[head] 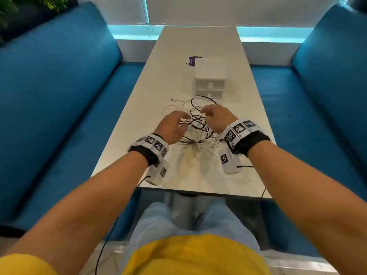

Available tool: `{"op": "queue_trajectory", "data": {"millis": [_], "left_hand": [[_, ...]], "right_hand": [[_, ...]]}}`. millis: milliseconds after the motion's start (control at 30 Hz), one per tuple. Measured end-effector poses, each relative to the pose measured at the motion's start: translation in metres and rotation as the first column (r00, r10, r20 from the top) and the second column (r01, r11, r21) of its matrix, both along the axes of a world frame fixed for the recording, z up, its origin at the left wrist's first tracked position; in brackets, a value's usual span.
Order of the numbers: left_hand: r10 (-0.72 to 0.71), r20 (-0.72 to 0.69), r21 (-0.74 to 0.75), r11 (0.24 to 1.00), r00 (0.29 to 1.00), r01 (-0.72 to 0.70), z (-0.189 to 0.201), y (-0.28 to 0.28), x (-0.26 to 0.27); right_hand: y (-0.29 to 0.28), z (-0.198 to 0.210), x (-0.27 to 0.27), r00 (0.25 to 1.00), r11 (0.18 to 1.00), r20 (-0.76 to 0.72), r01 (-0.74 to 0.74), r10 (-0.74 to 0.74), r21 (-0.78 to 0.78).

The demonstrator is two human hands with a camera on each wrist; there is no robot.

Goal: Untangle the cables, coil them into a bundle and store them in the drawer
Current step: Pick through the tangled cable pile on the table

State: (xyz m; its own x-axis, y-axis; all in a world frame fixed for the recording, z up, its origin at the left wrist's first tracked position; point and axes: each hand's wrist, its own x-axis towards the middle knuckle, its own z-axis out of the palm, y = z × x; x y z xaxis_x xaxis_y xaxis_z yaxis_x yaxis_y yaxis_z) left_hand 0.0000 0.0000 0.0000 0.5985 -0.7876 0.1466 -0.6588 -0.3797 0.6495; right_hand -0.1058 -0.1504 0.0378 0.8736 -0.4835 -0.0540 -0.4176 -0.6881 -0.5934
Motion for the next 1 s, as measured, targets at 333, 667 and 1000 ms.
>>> {"op": "queue_trajectory", "data": {"millis": [333, 667, 1000], "left_hand": [[-0.188, 0.265, 0.503, 0.864, 0.946, 0.030, -0.026, -0.024, -0.009], [-0.070, 0.111, 0.257, 0.966, 0.991, 0.039, -0.045, -0.018, -0.003], [0.037, 0.076, 0.120, 0.992, 0.996, -0.046, -0.041, -0.002, -0.020]], "right_hand": [[0.009, -0.051, -0.030, 0.995, 0.997, -0.082, 0.054, -0.058, -0.053], [-0.008, -0.056, -0.010, 0.989, 0.966, -0.026, 0.135, -0.145, -0.222], [-0.004, -0.047, -0.020, 0.963, 0.971, 0.154, 0.232, -0.222, -0.052]]}}
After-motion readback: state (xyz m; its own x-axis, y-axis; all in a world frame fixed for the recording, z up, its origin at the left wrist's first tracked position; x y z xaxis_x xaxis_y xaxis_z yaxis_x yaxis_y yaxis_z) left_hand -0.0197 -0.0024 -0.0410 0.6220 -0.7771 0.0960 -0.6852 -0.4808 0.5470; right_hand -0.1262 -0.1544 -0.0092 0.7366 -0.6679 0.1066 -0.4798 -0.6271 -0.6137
